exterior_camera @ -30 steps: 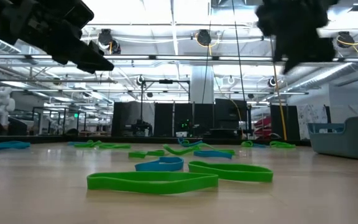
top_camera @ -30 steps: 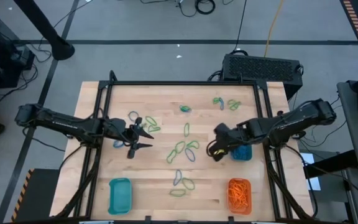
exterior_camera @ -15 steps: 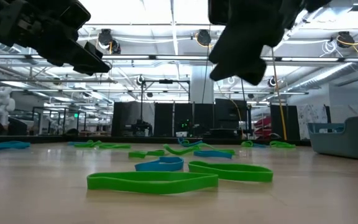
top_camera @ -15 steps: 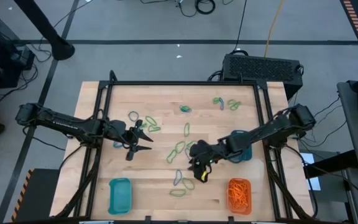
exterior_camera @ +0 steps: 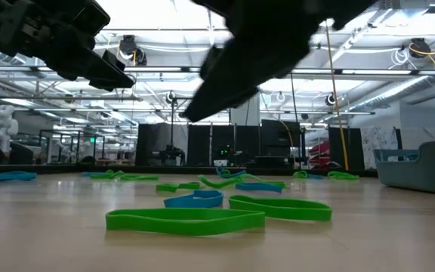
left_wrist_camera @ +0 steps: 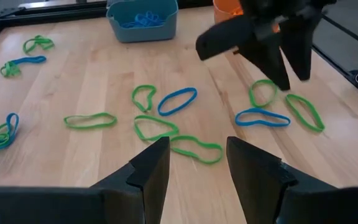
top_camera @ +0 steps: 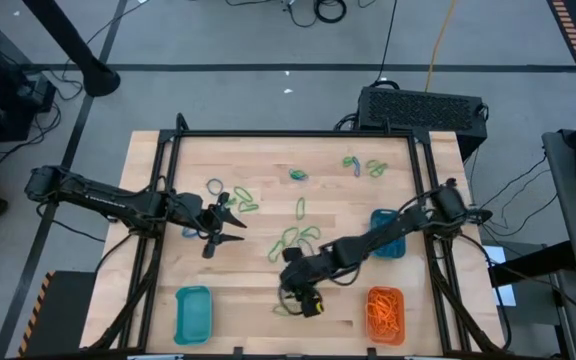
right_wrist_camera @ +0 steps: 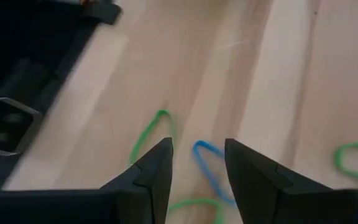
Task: Sort rubber bands into baskets
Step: Put the blue rubber band into the dark blue bin
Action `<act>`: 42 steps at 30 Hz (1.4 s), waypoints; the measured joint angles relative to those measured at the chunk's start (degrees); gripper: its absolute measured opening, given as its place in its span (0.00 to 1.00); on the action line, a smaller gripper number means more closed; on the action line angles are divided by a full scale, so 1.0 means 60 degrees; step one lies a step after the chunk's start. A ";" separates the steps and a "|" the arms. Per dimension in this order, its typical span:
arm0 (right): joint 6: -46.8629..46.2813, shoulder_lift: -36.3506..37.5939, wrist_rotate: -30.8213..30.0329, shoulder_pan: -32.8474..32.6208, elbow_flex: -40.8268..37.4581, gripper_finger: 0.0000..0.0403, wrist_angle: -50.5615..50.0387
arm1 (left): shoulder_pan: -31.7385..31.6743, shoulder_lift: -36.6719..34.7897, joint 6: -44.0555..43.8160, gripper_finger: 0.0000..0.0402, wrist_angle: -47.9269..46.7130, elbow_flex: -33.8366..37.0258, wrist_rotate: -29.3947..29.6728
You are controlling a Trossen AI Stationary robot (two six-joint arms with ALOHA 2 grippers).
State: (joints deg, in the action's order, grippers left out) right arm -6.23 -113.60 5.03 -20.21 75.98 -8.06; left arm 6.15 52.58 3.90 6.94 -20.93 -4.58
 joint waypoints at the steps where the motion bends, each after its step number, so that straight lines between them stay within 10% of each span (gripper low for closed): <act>1: 0.0198 -0.0192 -0.0166 0.0000 0.0384 0.35 -0.0369 | 0.0000 0.0029 -0.0002 0.42 0.0005 0.0000 0.0000; 22: 0.1727 -0.2491 -0.1006 -0.0154 0.2681 0.34 -0.2864 | 0.0000 0.0047 0.0000 0.42 -0.0019 0.0007 -0.0058; 32: 0.1788 -0.2514 -0.0841 -0.0145 0.2667 0.03 -0.2847 | 0.0000 0.0047 0.0157 0.42 0.0006 0.0007 -0.0059; 42: 0.1933 -0.2617 -0.1310 0.0035 0.4329 0.00 -0.4443 | 0.0353 -0.0021 -0.0608 0.42 0.0065 -0.0013 -0.0440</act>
State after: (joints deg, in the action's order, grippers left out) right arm 5.37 -129.31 -2.84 -20.00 101.96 -34.72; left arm 8.27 52.45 0.25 7.33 -21.01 -7.22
